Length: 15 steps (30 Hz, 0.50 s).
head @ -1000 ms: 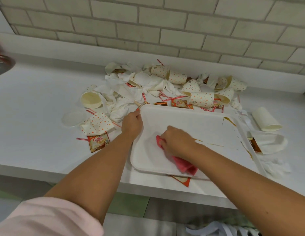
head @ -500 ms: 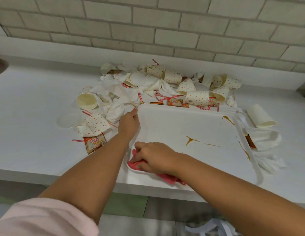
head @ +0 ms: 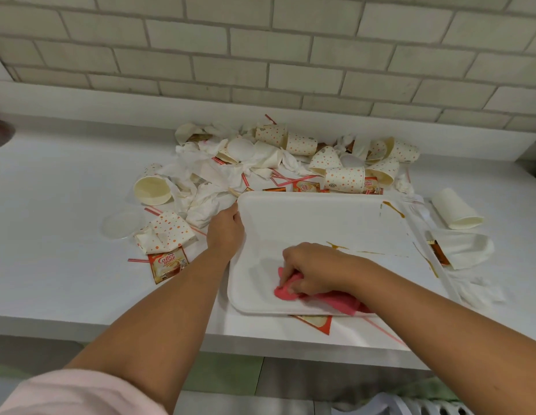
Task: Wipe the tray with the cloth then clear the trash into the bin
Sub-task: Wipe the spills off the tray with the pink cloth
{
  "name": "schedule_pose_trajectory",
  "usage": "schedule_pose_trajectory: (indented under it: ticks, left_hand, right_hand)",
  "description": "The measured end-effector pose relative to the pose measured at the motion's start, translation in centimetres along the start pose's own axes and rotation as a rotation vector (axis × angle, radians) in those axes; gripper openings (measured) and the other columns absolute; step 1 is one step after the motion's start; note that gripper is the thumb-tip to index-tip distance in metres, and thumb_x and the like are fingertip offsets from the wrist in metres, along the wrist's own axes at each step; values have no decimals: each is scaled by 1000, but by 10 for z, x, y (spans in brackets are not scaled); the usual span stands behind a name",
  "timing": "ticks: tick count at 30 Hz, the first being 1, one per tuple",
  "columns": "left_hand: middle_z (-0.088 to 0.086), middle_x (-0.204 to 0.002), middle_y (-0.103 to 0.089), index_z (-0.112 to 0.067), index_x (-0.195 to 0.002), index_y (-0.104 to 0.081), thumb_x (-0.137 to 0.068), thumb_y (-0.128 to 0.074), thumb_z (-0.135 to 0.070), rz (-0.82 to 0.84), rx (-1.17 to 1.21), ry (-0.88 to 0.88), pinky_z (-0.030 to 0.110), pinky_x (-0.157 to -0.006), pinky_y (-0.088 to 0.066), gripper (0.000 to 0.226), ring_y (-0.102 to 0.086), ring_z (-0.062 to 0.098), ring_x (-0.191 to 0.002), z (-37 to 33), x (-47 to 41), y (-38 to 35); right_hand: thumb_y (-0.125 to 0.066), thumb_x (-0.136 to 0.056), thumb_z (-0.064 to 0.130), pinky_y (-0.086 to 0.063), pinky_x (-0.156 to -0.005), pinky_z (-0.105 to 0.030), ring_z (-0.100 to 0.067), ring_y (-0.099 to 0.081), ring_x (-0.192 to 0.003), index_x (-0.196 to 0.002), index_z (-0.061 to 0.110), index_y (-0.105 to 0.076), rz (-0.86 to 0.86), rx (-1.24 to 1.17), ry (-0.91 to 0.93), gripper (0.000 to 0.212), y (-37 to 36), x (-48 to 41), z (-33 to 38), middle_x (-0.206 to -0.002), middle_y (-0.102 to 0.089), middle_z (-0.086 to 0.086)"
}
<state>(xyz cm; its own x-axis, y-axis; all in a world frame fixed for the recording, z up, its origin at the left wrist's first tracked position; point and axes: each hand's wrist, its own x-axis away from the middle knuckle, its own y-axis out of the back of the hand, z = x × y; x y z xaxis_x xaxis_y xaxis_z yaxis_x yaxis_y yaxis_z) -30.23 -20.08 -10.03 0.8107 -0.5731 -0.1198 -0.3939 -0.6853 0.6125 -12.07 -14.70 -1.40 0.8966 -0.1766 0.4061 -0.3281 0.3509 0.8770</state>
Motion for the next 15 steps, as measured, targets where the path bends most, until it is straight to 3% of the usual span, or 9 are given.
schedule_pose_trajectory:
  ticks: [2, 5, 7, 9, 11, 15]
  left_hand:
    - [14, -109, -68, -8, -132, -52, -98, -36, -9, 10, -18, -20, 35, -86, -47, 38, -62, 30, -99, 0, 1, 1]
    - [15, -112, -67, -10, -135, -49, -98, -36, -9, 21, -59, -43, 35, -87, -47, 39, -62, 29, -100, -1, 2, 3]
    - [15, -113, -67, -11, -137, -46, -99, -35, -10, 21, -75, -51, 37, -88, -49, 40, -62, 29, -100, -2, 4, 4]
    - [14, -114, -66, -12, -138, -45, -99, -35, -12, 16, -90, -52, 37, -89, -50, 40, -62, 29, -101, -3, 4, 5]
    - [13, -114, -66, -14, -137, -48, -99, -35, -13, 3, -113, -52, 38, -88, -50, 40, -61, 30, -102, -4, 5, 5]
    - [12, -112, -65, -16, -132, -51, -100, -31, -18, -21, -235, -28, 36, -81, -47, 38, -59, 31, -103, -9, 6, 7]
  right_hand:
    - [-57, -90, 29, -42, -75, -29, -15, -53, -93, -114, 23, -69, -133, -45, -65, 27, -1, -11, 3, -77, -42, 16]
    - [-49, -95, 25, -44, -81, -34, -27, -55, -102, -113, 15, -67, -298, -75, -295, 28, -3, -32, -11, -101, -49, -1]
    - [-45, -95, 21, -44, -83, -33, -30, -55, -104, -109, 6, -66, -345, -182, -431, 29, -3, -45, -20, -113, -53, -12]
    - [-42, -95, 22, -43, -86, -32, -28, -52, -104, -106, 0, -64, -360, -361, -464, 33, -2, -52, -20, -112, -56, -17]
    - [-41, -95, 25, -39, -89, -31, -29, -45, -117, -116, 0, -58, -350, -459, -451, 37, 1, -50, -12, -105, -50, -13]
    - [-35, -99, 36, -37, -100, -37, -30, -40, -130, -145, 15, -31, -369, -310, -454, 50, 7, -30, -7, -142, -33, -10]
